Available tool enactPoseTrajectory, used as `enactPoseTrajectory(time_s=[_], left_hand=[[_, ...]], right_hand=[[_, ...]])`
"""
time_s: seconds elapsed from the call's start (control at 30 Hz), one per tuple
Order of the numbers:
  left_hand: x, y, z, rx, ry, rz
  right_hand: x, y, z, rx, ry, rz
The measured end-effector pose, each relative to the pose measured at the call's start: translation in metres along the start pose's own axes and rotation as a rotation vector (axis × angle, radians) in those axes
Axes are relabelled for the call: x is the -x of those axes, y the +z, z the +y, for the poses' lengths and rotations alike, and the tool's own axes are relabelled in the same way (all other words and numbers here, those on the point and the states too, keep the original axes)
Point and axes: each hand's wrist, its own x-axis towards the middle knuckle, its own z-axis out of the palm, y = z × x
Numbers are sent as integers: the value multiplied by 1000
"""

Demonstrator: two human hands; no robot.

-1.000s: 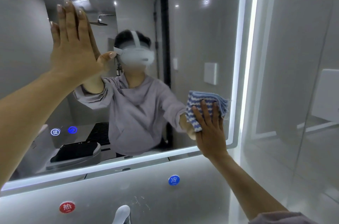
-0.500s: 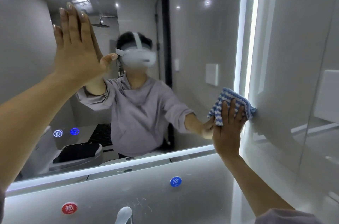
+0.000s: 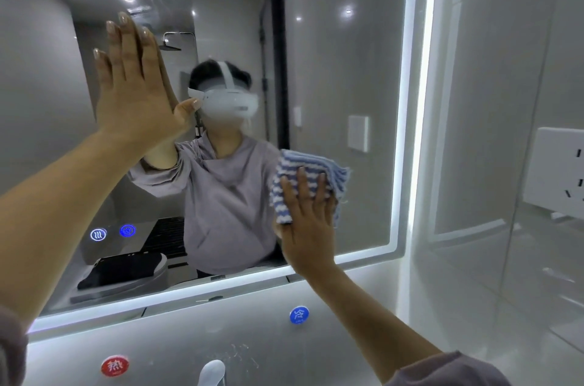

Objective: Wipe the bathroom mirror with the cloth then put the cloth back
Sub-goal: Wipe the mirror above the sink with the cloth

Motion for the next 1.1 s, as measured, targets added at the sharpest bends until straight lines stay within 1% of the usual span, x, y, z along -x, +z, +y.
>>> enactPoseTrajectory(time_s=[0.2,0.3,0.47,0.63,0.77,0.93,1.03,1.1], left_hand=[[1,0,-2,-4,11,-11],[2,-1,-2,2,17,-10],[3,-2,-4,7,32,-14],[4,-4,-4,10,33,-23],[4,-4,-4,13,35,-32],[4,-2,-5,7,32,-23],[4,0,-6,6,28,-12],[4,0,-5,9,22,-2]], right_hand=[[-10,7,-51,-3,-178,-142],[-13,9,-66,1,-245,-181],[-18,11,-67,-62,-291,-128],[-24,12,-55,-63,-323,-139],[-29,7,-32,-35,-289,-108],[-32,-8,32,79,-174,-27],[-30,-21,77,162,-121,-42],[-30,-30,99,167,-81,-53]])
